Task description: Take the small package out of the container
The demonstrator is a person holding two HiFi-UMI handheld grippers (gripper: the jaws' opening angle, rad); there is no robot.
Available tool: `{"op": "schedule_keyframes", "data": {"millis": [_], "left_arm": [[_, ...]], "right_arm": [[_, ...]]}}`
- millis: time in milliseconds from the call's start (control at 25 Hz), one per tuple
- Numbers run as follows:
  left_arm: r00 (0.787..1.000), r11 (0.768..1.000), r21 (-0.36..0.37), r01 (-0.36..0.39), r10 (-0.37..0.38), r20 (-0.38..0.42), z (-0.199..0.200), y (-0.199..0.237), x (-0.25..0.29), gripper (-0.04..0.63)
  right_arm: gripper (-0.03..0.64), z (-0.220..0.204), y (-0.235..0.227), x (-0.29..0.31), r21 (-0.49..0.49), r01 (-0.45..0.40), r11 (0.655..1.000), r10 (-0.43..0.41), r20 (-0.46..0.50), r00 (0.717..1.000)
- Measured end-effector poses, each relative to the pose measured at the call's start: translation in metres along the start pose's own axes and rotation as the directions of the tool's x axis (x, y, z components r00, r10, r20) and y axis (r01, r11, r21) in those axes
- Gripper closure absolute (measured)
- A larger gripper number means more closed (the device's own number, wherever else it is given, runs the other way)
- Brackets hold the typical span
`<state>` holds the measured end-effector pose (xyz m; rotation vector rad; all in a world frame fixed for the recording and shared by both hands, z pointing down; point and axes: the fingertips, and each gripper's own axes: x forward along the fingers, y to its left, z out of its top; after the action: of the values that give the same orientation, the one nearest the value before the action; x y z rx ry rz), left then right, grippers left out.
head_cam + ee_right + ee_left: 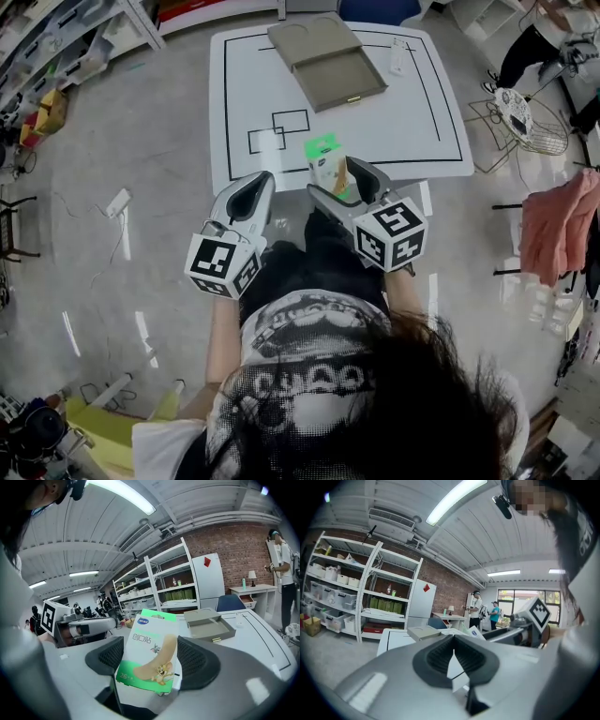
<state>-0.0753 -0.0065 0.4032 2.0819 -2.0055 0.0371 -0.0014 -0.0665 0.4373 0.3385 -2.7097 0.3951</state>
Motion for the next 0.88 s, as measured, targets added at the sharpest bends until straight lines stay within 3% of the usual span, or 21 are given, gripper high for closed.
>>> {"op": "schedule_keyframes", "data": {"millis": [880], "left_arm": [[0.999, 0.999, 0.018, 0.037, -0.037, -0.018, -0.009, -0.017, -0.01, 0.595]], "right_arm": [[0.252, -0.02, 0.002, -0.014, 0.019, 0.033, 0.999, -0.033, -0.008, 0.999]]}}
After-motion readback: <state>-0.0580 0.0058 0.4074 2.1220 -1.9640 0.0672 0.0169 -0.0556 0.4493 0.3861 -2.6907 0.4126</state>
